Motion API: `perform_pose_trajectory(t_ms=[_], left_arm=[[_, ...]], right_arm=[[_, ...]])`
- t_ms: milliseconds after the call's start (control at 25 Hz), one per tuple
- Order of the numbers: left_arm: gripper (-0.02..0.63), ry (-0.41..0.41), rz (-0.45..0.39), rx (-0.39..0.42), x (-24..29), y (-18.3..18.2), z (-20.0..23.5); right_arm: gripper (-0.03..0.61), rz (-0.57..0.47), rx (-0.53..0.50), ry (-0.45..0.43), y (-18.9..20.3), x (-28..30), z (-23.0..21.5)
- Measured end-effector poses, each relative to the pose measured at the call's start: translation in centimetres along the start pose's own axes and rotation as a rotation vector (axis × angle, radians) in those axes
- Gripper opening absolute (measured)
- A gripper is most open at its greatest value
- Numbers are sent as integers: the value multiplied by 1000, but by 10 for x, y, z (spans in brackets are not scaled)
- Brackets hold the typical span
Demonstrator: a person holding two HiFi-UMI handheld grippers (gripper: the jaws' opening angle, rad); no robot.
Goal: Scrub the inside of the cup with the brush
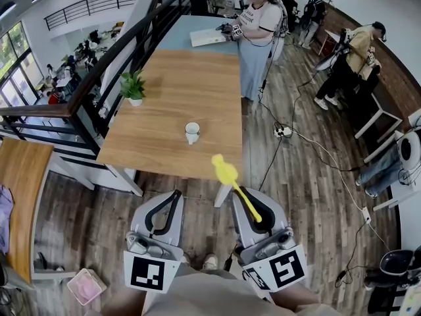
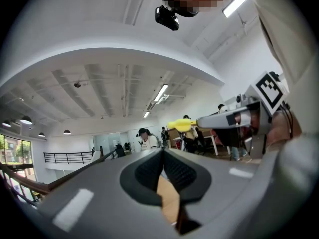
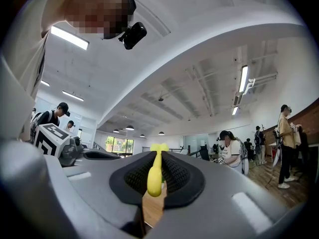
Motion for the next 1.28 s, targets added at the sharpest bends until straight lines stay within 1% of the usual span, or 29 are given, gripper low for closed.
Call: perform_pose_trajectory(t_ms=[80, 360, 680, 880, 1000, 1120, 1280], left_arm=[[3, -11, 21, -48, 1, 4, -5], [3, -44, 44, -73, 10, 7, -17], [3, -71, 53, -65, 18, 3, -37], [3, -65, 44, -23, 26, -2, -42], [3, -78, 50, -61, 28, 3, -43], [3, -79, 52, -75, 31, 9, -40], [3, -79, 50, -110, 39, 18, -31]], right_arm=[[31, 5, 5, -4, 1, -3, -5], [31, -2, 30, -9, 7, -6, -24], [31, -7, 48, -26, 8, -19, -46], [31, -3, 44, -44, 11, -18, -51], [31, -7, 50, -47, 13, -16, -53], [31, -14, 53, -41, 14, -11, -56], [31, 1, 41, -38, 20, 0, -57]])
Point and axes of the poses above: the fingertips, and each gripper's own axes: x forward along the fingers, z to its left, y out of its underside, the point moved 1 cm from there along -x, backward along the fingers, and after that the axes turned 15 degrees about y, right-handed, at the moved point
